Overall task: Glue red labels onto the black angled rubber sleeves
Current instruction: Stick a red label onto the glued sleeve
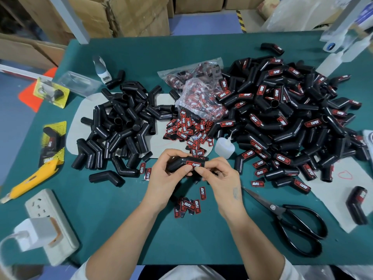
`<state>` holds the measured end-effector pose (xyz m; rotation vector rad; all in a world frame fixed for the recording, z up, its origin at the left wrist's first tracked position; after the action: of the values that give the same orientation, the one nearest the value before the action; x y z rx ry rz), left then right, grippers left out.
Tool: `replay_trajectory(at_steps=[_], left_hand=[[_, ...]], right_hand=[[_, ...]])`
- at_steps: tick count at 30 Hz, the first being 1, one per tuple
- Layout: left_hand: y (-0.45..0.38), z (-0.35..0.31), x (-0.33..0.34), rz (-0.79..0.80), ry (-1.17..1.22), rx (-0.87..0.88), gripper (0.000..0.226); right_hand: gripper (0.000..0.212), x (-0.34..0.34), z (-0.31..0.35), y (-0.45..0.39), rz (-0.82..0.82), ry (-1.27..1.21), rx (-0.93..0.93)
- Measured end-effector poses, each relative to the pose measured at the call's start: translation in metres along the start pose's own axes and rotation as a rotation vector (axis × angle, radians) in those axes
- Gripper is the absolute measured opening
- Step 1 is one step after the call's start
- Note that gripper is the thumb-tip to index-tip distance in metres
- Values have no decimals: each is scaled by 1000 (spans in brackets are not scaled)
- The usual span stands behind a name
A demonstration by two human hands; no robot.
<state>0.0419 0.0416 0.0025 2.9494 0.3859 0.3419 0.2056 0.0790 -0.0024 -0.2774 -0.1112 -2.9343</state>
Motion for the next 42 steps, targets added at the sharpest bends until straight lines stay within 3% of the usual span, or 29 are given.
replay_trajectory(at_steps=[42], left_hand=[[1, 2, 3, 50, -20, -22, 22]], right_hand=[[14, 3, -1, 2, -4, -72, 79]])
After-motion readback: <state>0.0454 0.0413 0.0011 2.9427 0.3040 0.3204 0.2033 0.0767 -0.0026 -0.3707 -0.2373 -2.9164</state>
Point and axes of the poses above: each hand's wrist, its own y-axis away from the middle knuckle, its own x-axis out of the palm, z = x × y, the point moved 7 cm from there along -y, towards the middle knuckle, and after that the axes turned 5 degrees about -x, right-handed, at the moved point
